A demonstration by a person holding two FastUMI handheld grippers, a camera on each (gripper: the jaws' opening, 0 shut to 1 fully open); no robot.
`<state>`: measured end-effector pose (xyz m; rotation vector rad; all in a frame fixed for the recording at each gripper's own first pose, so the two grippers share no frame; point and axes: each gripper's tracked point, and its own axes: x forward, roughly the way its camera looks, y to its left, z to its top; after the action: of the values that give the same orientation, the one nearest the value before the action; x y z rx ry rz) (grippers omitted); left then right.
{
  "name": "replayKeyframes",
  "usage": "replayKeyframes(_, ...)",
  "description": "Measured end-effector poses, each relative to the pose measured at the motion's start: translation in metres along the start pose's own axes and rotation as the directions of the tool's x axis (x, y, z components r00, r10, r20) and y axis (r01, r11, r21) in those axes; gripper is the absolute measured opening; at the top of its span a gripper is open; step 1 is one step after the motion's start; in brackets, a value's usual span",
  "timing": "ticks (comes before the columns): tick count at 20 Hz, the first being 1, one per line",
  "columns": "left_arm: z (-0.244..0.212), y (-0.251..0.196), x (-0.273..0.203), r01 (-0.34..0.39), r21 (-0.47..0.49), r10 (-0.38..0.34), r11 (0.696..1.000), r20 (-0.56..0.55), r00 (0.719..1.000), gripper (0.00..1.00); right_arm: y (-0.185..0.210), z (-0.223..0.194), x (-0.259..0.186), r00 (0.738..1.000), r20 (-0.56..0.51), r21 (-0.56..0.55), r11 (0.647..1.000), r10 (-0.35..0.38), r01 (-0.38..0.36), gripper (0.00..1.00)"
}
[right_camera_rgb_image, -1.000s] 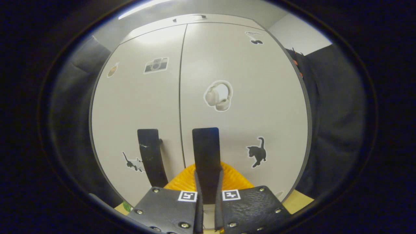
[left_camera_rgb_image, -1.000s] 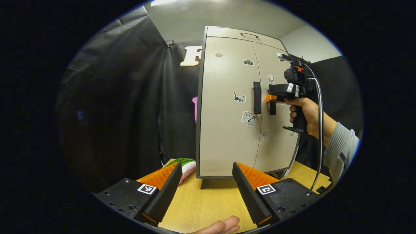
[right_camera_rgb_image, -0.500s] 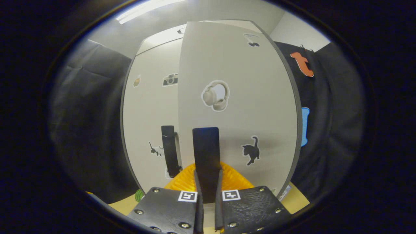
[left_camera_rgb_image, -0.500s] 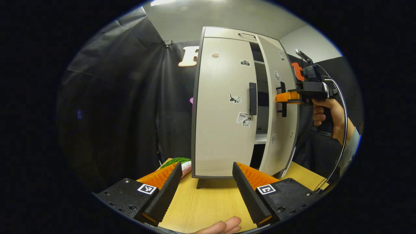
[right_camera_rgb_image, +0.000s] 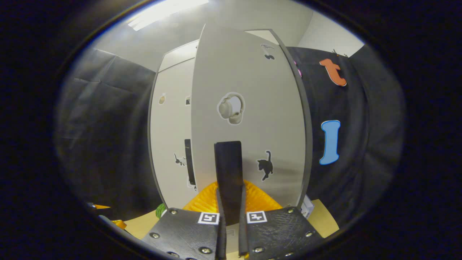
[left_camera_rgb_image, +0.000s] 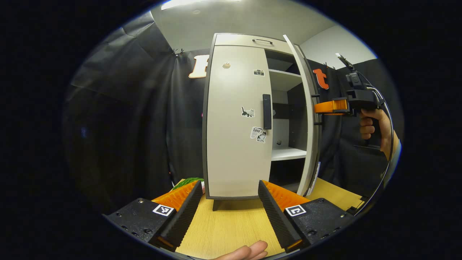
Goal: Open the right door of the double-door shoe cabinet with the right hand, and open the left door with the left hand.
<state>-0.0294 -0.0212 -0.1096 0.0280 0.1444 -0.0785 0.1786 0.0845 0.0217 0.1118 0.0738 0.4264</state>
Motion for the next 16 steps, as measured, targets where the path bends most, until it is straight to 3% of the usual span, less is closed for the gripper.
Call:
replayKeyframes(7,-0.003,-0.016,-0.001,0.038,-0.027,-0.038,0.999,0.002,0.999,0.97,-0.056,0.011,-0.048,0.996,0.014,-0.02,0.996,-0.087,0.087,0.12)
replayKeyframes(11,-0.011,-0.034,0.002,0.075,-0.027,-0.075,0.997,-0.015,0.997,0.97,-0.076,0.013,-0.058,0.995,0.006,-0.016,0.995,-0.1,0.1,0.15)
replayKeyframes(13,-0.012,-0.039,0.002,0.084,-0.017,-0.085,0.996,-0.019,0.996,0.97,-0.087,0.015,-0.062,0.994,0.018,-0.059,0.992,-0.107,0.108,0.12)
replayKeyframes(16,-0.01,-0.041,0.002,0.087,-0.013,-0.087,0.996,-0.01,0.996,0.96,-0.117,0.02,-0.065,0.983,0.042,-0.089,0.98,-0.176,0.179,0.12)
